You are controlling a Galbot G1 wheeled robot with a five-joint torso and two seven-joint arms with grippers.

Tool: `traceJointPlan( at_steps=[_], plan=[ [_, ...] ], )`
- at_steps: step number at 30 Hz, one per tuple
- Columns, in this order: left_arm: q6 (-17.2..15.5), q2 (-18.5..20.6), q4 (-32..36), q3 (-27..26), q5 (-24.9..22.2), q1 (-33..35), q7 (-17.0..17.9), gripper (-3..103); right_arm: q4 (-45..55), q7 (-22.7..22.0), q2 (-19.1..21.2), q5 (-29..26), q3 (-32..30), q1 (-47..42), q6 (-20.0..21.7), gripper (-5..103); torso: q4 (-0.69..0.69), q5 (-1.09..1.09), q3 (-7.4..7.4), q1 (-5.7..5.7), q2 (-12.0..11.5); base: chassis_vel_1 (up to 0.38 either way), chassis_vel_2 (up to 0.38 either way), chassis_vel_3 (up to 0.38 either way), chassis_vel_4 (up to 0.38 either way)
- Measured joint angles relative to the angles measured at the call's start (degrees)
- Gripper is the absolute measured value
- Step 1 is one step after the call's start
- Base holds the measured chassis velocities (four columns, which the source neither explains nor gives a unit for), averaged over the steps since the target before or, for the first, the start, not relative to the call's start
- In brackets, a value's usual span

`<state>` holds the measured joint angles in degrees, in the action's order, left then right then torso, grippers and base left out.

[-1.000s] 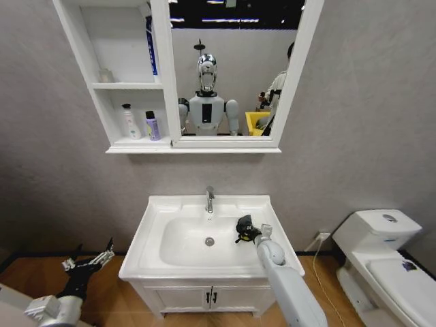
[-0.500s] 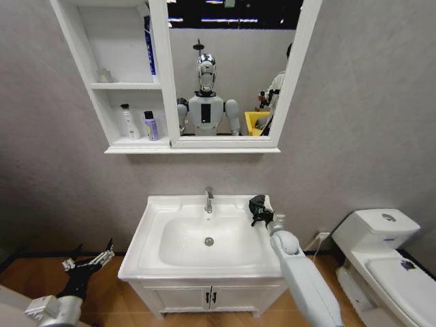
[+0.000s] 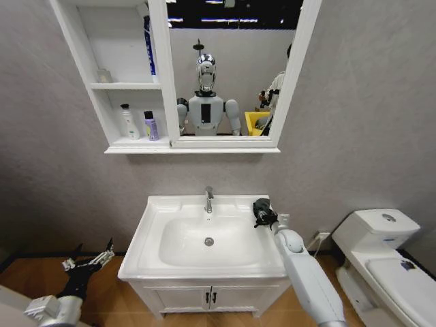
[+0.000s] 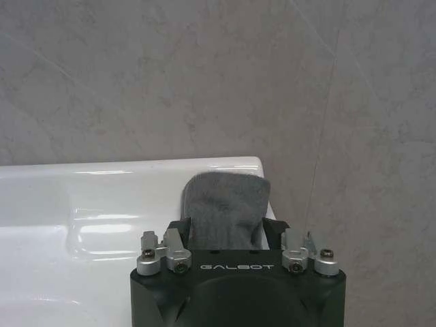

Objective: Move facial cleanser and shampoo from washbasin to cabinet, then wipe washbasin with towel.

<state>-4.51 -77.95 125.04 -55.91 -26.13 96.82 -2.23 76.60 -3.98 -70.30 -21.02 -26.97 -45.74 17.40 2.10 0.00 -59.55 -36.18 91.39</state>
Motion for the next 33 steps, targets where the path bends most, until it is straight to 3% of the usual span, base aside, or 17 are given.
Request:
traceJointPlan(
  at_steps=[4,8,10,14,16,17,18,21,22,23,24,26,33],
  plan=[
    [0.0,0.0,0.0,0.0,0.0,0.0,0.0,100,-0.4,3.7,1.1,-1.9,0.0,0.2,-2.4,79,-0.01,0.00,0.00,0.00,0.0,0.000,0.000,0.000,0.000],
    [0.0,0.0,0.0,0.0,0.0,0.0,0.0,100,-0.1,4.8,1.4,-2.4,0.0,0.1,-4.1,85,0.01,0.00,0.00,0.00,0.0,0.000,0.000,0.000,0.000],
    [0.0,0.0,0.0,0.0,0.0,0.0,0.0,100,1.9,4.9,1.9,-1.6,0.0,-1.0,-5.4,95,0.02,0.00,0.00,0.00,0.0,0.000,0.000,0.000,0.000],
    [0.0,0.0,0.0,0.0,0.0,0.0,0.0,100,8.9,1.6,4.0,2.6,-1.4,-5.9,-6.5,100,0.01,0.00,0.00,-0.01,0.0,0.000,0.000,0.000,0.000],
    [0.0,0.0,0.0,0.0,0.0,0.0,0.0,100,20.0,-3.9,5.1,4.7,-3.3,-12.7,-4.1,100,-0.01,-0.03,0.01,0.00,0.0,0.000,0.000,0.000,0.000],
    [0.0,0.0,0.0,0.0,0.0,0.0,0.0,100,20.0,-3.9,5.1,4.7,-3.3,-12.7,-4.1,100,-0.01,-0.03,0.01,0.00,0.0,0.000,0.000,0.000,0.000],
    [0.0,0.0,0.0,0.0,0.0,0.0,0.0,100,26.6,-6.4,4.5,4.8,-4.6,-17.7,-2.0,100,0.00,-0.03,0.01,0.01,0.0,0.000,0.000,0.000,0.000],
    [0.0,0.0,0.0,0.0,0.0,0.0,0.0,100,28.7,-7.0,4.1,4.9,-5.0,-19.7,-1.3,100,-0.01,-0.03,0.01,0.01,0.0,0.000,0.000,0.000,0.000],
    [0.0,0.0,0.0,0.0,0.0,0.0,0.0,100,37.2,-9.2,1.3,7.2,-6.7,-28.3,0.4,100,-0.02,0.05,0.01,0.02,0.0,0.000,0.000,0.000,0.000],
    [0.0,0.0,0.0,0.0,0.0,0.0,0.0,100,44.1,-11.1,-1.4,11.0,-7.6,-35.0,0.1,100,-0.01,-0.01,0.01,0.02,0.0,0.000,0.000,0.000,0.000],
    [0.0,0.0,0.0,0.0,0.0,0.0,0.0,100,44.1,-11.1,-1.4,11.0,-7.6,-35.0,0.1,100,-0.01,-0.01,0.01,0.02,0.0,0.000,0.000,0.000,0.000],
    [0.0,0.0,0.0,0.0,0.0,0.0,0.0,100,54.4,-12.4,-5.7,16.9,-8.5,-45.1,-1.0,100,-0.03,-0.02,0.02,0.03,0.0,0.000,0.000,0.000,0.000],
    [0.0,0.0,0.0,0.0,0.0,0.0,0.0,100,63.5,-14.4,-9.3,20.3,-6.3,-55.0,-3.2,100,0.01,-0.02,0.01,0.00,0.0,0.015,-0.012,-0.013,0.016]
  ],
)
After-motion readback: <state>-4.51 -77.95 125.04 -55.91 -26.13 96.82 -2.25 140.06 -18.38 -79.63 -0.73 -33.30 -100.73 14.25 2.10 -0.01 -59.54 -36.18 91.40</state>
